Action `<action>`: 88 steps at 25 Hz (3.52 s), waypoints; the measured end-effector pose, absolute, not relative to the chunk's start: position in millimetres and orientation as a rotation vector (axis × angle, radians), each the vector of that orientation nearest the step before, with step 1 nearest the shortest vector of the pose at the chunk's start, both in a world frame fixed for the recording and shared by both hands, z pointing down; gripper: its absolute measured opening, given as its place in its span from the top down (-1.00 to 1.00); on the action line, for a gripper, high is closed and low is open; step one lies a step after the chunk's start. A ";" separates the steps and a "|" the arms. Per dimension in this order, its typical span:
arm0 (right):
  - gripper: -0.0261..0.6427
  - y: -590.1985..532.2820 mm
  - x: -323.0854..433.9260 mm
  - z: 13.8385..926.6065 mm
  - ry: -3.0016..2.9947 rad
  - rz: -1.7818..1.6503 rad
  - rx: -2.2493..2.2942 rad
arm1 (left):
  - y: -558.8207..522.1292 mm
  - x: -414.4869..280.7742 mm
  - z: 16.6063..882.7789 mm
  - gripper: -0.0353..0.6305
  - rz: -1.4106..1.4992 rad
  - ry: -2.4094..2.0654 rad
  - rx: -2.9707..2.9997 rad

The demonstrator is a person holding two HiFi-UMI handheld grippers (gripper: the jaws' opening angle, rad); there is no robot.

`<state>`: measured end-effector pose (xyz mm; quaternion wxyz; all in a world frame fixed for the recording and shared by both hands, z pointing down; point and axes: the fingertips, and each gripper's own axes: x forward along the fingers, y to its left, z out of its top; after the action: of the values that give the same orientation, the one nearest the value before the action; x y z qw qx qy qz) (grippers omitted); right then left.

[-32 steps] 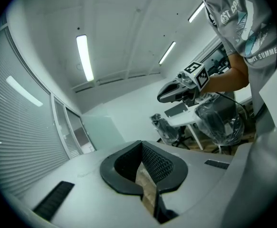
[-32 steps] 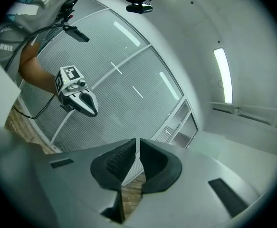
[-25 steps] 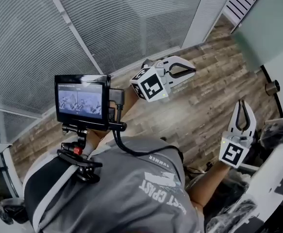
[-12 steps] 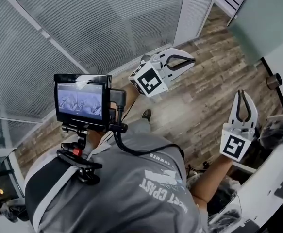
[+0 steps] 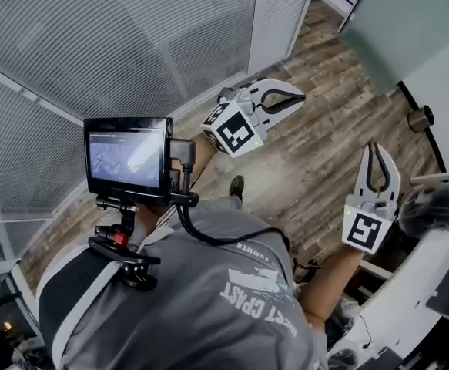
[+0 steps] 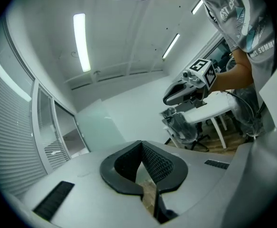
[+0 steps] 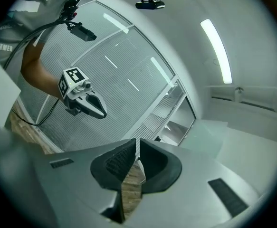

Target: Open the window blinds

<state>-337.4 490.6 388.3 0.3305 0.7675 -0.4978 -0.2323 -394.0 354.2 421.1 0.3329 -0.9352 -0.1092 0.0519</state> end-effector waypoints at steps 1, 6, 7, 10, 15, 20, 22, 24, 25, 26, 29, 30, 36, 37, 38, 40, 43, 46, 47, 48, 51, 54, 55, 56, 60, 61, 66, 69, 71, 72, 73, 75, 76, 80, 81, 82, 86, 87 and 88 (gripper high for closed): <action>0.86 482.5 -323.2 383.9 -1.293 -0.608 2.005 | 346.2 -378.1 417.7 0.88 0.149 -0.292 -2.445; 0.86 442.6 -265.0 376.6 -1.245 -0.594 2.020 | 306.0 -317.6 417.1 0.88 0.186 -0.336 -2.452; 0.86 435.0 -255.6 376.8 -1.236 -0.579 2.029 | 295.9 -308.6 416.4 0.88 0.192 -0.336 -2.456; 0.86 407.3 -231.8 373.4 -1.235 -0.586 2.038 | 266.4 -280.2 412.6 0.88 0.200 -0.344 -2.461; 0.86 375.2 -201.1 370.6 -1.257 -0.566 2.043 | 232.6 -256.9 410.9 0.88 0.196 -0.324 -2.462; 0.86 341.9 -177.8 365.3 -1.304 -0.579 2.003 | 206.5 -237.9 409.0 0.88 0.180 -0.299 -2.487; 0.86 330.4 -164.6 364.3 -1.333 -0.579 1.999 | 196.6 -227.2 411.2 0.88 0.160 -0.278 -2.492; 0.86 317.3 -144.0 363.8 -1.361 -0.586 1.992 | 185.0 -210.0 411.4 0.88 0.148 -0.255 -2.501; 0.86 309.2 -129.4 363.8 -1.373 -0.592 1.986 | 178.3 -198.1 411.3 0.88 0.142 -0.245 -2.501; 0.86 300.1 -112.1 364.0 -1.383 -0.596 1.979 | 170.8 -184.2 411.2 0.88 0.133 -0.237 -2.499; 0.86 273.3 -63.7 367.4 -1.417 -0.594 1.967 | 147.8 -145.7 414.4 0.88 0.095 -0.213 -2.510; 0.86 267.7 -55.1 368.9 -1.430 -0.593 1.965 | 143.4 -139.3 416.6 0.88 0.084 -0.205 -2.521; 0.86 245.1 28.3 383.4 -1.500 -0.538 1.951 | 125.3 -55.6 426.2 0.88 0.043 -0.174 -2.560; 0.86 243.0 50.8 384.2 -1.511 -0.526 1.950 | 125.9 -32.6 425.6 0.88 0.041 -0.180 -2.567; 0.86 241.2 74.7 382.3 -1.520 -0.517 1.953 | 126.6 -9.4 424.3 0.88 0.035 -0.185 -2.567; 0.86 233.7 124.1 371.8 -1.534 -0.507 1.972 | 121.2 35.4 420.5 0.88 0.002 -0.181 -2.551; 0.86 206.6 189.1 354.4 -1.558 -0.497 1.973 | 95.5 93.5 407.2 0.88 -0.015 -0.153 -2.556; 0.86 195.9 230.1 353.2 -1.592 -0.524 1.958 | 88.0 127.5 411.3 0.88 -0.030 -0.113 -2.562; 0.86 200.6 239.1 356.7 -1.602 -0.540 1.952 | 94.6 134.3 416.1 0.88 -0.046 -0.103 -2.552; 0.86 208.0 246.0 361.6 -1.616 -0.552 1.948 | 104.2 139.8 420.0 0.88 -0.062 -0.095 -2.538; 0.86 219.1 269.6 379.8 -1.674 -0.539 1.950 | 115.3 161.5 427.1 0.88 -0.082 -0.068 -2.512; 0.86 171.4 316.4 389.1 -1.675 -0.493 1.954 | 64.5 208.6 427.6 0.88 -0.073 -0.075 -2.531; 0.86 141.8 335.7 385.2 -1.668 -0.473 1.960 | 33.5 229.2 424.5 0.88 -0.085 -0.090 -2.532; 0.86 108.4 357.2 377.4 -1.657 -0.457 1.961 | -1.0 252.6 417.9 0.88 -0.098 -0.106 -2.533; 0.86 -5.4 432.0 349.6 -1.624 -0.409 1.941 | -119.8 341.2 391.8 0.88 -0.085 -0.147 -2.570; 0.86 -24.0 442.5 347.5 -1.620 -0.408 1.938 | -139.9 356.8 389.2 0.88 -0.063 -0.149 -2.574; 0.86 -124.6 516.8 320.0 -1.617 -0.409 1.979 | -238.9 442.6 357.4 0.88 -0.031 -0.182 -2.570; 0.86 -199.9 575.9 307.2 -1.654 -0.360 1.979 | -312.3 503.0 337.2 0.88 -0.067 -0.180 -2.586; 0.86 -235.3 600.9 311.5 -1.677 -0.338 1.968 | -339.7 520.4 335.8 0.88 -0.066 -0.171 -2.600; 0.86 -249.2 609.6 312.6 -1.694 -0.333 1.973 | -348.8 524.3 339.4 0.88 -0.079 -0.162 -2.596; 0.86 -262.8 616.1 312.2 -1.716 -0.335 1.980 | -356.8 526.6 343.9 0.88 -0.099 -0.148 -2.588; 0.86 -292.4 624.1 312.3 -1.768 -0.342 1.962 | -373.1 528.9 349.9 0.88 -0.134 -0.109 -2.587; 0.86 -308.5 626.9 314.5 -1.792 -0.345 1.937 | -381.5 529.0 351.9 0.88 -0.142 -0.082 -2.595; 0.86 -370.6 638.2 328.0 -1.890 -0.380 1.868 | -411.7 526.7 362.8 0.88 -0.169 0.054 -2.600; 0.86 -384.2 640.7 331.1 -1.912 -0.385 1.854 | -418.0 527.0 364.3 0.88 -0.174 0.085 -2.597; 0.86 -397.2 643.1 334.1 -1.932 -0.388 1.838 | -424.3 527.6 364.8 0.88 -0.178 0.118 -2.594; 0.86 -449.7 653.0 345.7 -2.007 -0.412 1.786 | -447.3 530.8 367.7 0.88 -0.203 0.255 -2.585; 0.86 -462.8 654.5 353.7 -2.021 -0.411 1.765 | -451.2 531.1 371.0 0.88 -0.213 0.290 -2.587; 0.86 -475.3 656.0 363.2 -2.027 -0.411 1.740 | -455.2 531.8 374.2 0.88 -0.220 0.328 -2.592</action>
<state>656.0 -475.3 363.2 0.2177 0.6284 -0.7319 -0.1485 531.8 -455.2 374.2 0.2568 -0.9554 0.1208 -0.0810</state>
